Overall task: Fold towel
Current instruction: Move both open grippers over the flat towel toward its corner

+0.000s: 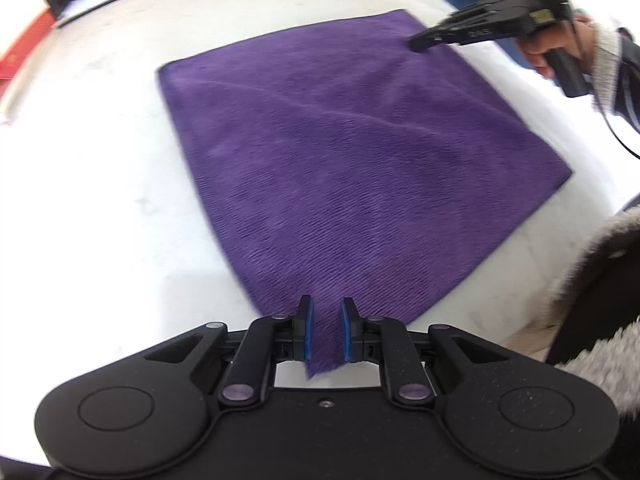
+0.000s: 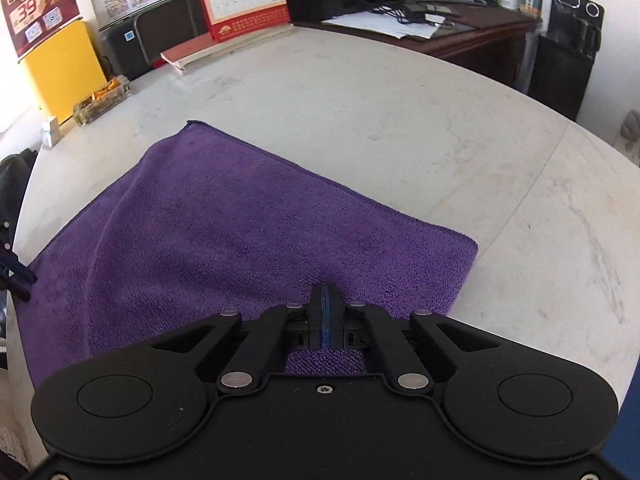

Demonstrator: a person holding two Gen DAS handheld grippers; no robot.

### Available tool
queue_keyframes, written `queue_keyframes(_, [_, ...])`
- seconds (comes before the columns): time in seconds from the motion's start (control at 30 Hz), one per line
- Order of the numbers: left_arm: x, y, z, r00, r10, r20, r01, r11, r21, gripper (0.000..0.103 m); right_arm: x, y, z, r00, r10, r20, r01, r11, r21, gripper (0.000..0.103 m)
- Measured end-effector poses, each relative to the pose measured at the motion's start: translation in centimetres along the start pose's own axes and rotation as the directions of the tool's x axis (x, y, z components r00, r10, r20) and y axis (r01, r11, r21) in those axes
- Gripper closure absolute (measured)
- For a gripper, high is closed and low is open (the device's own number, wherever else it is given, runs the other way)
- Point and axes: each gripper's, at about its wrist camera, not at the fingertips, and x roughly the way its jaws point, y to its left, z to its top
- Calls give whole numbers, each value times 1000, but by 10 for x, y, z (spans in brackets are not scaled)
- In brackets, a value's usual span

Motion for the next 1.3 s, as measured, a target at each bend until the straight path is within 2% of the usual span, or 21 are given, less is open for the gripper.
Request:
queue_keyframes(0.1, [-9, 1, 21, 990, -37, 134, 51, 994, -97, 86, -2, 6, -5, 1000, 21, 23, -21, 1000, 6, 83])
queue_keyframes(0.17, [0, -6, 41, 979, -36, 201, 62, 990, -128, 83, -4, 13, -8, 999, 37, 33, -37, 999, -5, 61])
queue_keyframes(0.27, [30, -24, 70, 972, -35, 233, 59, 994, -96, 83, 0, 30, -10, 1000, 1, 31, 1, 998, -69, 52])
queue_keyframes(0.33, [48, -28, 79, 973, -35, 229, 60, 993, -101, 83, 1, 35, -8, 1000, -12, 23, 14, 996, -91, 51])
queue_keyframes(0.43, [61, -22, 75, 973, -6, 229, 41, 988, -150, 86, 0, 32, -7, 1000, 6, 12, -5, 996, -92, 51])
queue_keyframes(0.5, [58, -11, 65, 971, 4, 239, 49, 975, -216, 87, -1, 29, -7, 1000, 24, 9, -23, 995, -98, 51])
queue_keyframes(0.6, [47, 6, 50, 971, 37, 237, 36, 954, -297, 93, -1, 24, -7, 999, 50, 9, -49, 994, -95, 51])
queue_keyframes(0.7, [35, 15, 37, 974, 106, 199, -31, 937, -347, 92, -2, 19, -7, 998, 68, 15, -66, 995, -73, 51])
queue_keyframes(0.87, [21, 27, 29, 973, 188, 136, -125, 918, -377, 92, -2, 15, -7, 997, 79, 21, -78, 995, -60, 51])
queue_keyframes(0.9, [18, 28, 33, 970, 195, 142, -130, 919, -373, 92, -3, 14, -7, 997, 79, 22, -78, 995, -55, 51])
queue_keyframes(0.97, [16, 28, 45, 965, 191, 177, -119, 928, -352, 91, -3, 15, -8, 997, 74, 22, -73, 996, -52, 51])
queue_keyframes(1.03, [20, 26, 61, 967, 152, 205, -80, 943, -323, 90, -3, 16, -8, 997, 68, 22, -66, 997, -49, 51])
queue_keyframes(1.07, [24, 25, 68, 969, 141, 202, -76, 950, -301, 90, -3, 16, -8, 998, 65, 22, -64, 997, -46, 51])
queue_keyframes(1.13, [32, 21, 71, 972, 162, 169, -114, 958, -262, 90, -3, 16, -8, 998, 62, 22, -61, 997, -37, 51])
queue_keyframes(1.2, [33, 26, 60, 970, 182, 160, -133, 952, -275, 87, -4, 16, -9, 998, 60, 21, -59, 998, -31, 51])
queue_keyframes(1.3, [27, 40, 45, 966, 216, 143, -156, 926, -344, 88, -4, 16, -9, 998, 59, 21, -59, 998, -25, 51])
